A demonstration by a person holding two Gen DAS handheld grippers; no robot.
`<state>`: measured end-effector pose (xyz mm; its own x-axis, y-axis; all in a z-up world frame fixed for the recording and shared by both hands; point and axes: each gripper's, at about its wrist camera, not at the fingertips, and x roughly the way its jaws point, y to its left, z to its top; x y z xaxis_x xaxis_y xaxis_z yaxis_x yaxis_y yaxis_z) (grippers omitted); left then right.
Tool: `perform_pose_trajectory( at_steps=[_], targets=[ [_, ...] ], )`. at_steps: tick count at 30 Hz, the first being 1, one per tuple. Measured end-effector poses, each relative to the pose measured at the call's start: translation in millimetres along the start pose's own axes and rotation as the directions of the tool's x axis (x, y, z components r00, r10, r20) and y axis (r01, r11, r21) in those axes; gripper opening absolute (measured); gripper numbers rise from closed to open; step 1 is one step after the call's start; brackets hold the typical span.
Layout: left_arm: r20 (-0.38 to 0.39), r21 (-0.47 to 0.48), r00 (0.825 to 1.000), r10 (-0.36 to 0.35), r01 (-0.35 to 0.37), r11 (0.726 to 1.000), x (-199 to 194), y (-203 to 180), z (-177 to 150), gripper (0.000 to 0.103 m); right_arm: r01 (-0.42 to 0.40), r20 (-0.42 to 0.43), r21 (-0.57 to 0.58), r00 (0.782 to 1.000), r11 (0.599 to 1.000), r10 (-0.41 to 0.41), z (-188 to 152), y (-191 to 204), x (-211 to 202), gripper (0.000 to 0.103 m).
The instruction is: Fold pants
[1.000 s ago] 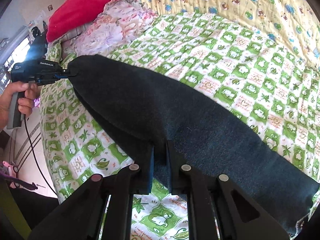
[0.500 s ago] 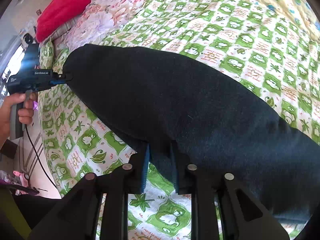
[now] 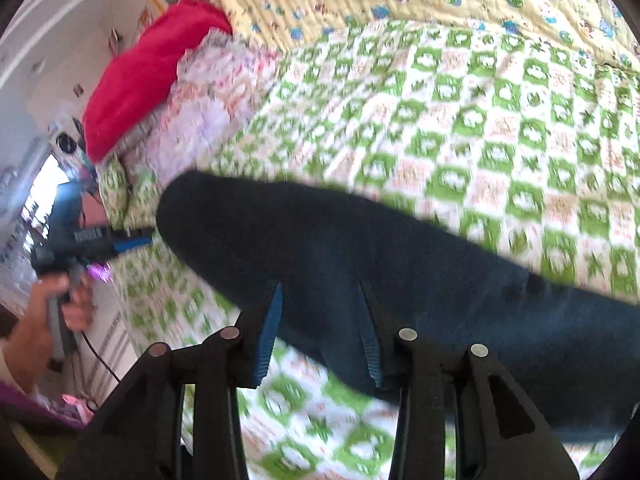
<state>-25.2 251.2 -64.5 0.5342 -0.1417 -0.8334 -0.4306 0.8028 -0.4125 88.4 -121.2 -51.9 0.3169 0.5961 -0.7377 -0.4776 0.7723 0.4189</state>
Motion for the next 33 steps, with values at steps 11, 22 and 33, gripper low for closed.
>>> perform_pose_trajectory(
  at_steps=[11,22,33],
  targets=[
    [-0.005,-0.138,0.997,0.072,-0.072,0.988,11,44,21,0.056,-0.071,-0.117,0.061,0.990,0.996,0.078,97,0,85,0.040],
    [-0.077,-0.148,0.995,0.070,-0.081,0.986,56,50,28,0.056,-0.120,-0.361,0.002,0.926,0.993,0.112,109,3,168,0.040],
    [-0.039,-0.122,0.998,0.039,-0.044,0.992,72,49,35,0.055,-0.156,-0.477,-0.169,0.877,0.973,0.058,95,32,187,0.027]
  ],
)
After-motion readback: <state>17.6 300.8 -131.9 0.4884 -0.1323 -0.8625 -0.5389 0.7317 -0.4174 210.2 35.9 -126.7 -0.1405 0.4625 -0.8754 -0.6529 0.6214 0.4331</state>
